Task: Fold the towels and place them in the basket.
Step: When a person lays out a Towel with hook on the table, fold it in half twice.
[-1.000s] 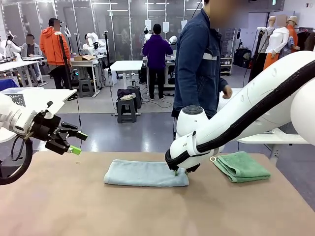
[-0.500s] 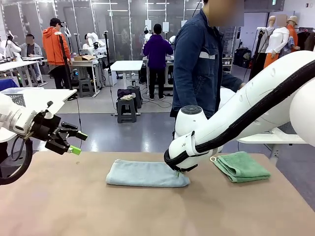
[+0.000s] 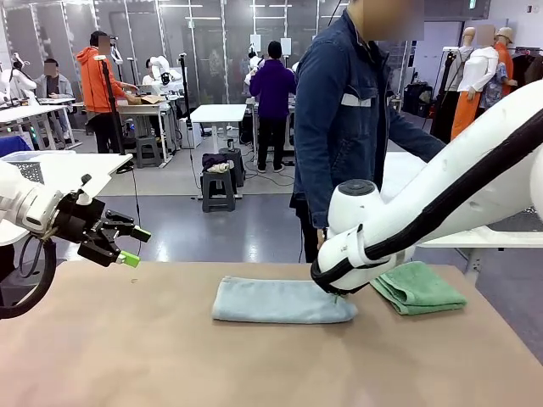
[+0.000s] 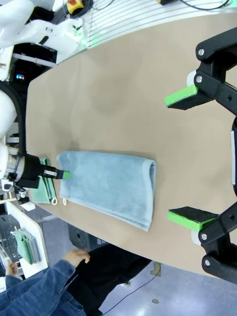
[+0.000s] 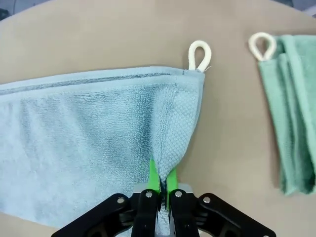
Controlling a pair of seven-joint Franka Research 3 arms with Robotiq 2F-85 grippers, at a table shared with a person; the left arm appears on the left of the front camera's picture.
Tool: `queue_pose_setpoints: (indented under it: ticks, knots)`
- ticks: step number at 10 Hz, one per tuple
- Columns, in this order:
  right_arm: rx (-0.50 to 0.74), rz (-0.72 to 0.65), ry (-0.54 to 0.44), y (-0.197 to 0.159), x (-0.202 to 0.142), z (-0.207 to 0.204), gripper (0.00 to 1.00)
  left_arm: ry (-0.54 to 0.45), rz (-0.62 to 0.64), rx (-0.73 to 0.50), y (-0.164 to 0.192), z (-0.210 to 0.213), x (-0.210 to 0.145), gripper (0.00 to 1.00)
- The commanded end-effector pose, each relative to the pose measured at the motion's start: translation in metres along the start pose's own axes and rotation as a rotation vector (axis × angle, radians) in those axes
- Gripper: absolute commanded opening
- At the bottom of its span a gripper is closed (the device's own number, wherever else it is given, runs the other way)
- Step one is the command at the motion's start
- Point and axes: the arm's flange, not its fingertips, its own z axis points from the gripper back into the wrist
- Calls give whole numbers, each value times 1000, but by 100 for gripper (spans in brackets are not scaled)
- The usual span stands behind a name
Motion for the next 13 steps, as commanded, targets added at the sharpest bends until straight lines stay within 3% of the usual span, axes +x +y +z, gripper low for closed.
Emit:
queue_pose_setpoints:
  ticks: [1,4,8,10,13]
  knots:
    - [-20,60,-34,0,-6,27,0,6,13,10,-1,1,3,100]
    - [-102,144,-90,62,3,68,0,6,13,10,-1,1,3,100]
    - [-81,117,-16,180,21,80,0,6,13,10,-1,1,3,100]
    - [-58,67,13,218,28,70,0,6,13,10,-1,1,3,100]
    - [17,59,110,242,21,69,0,6,13,10,-1,1,3,100]
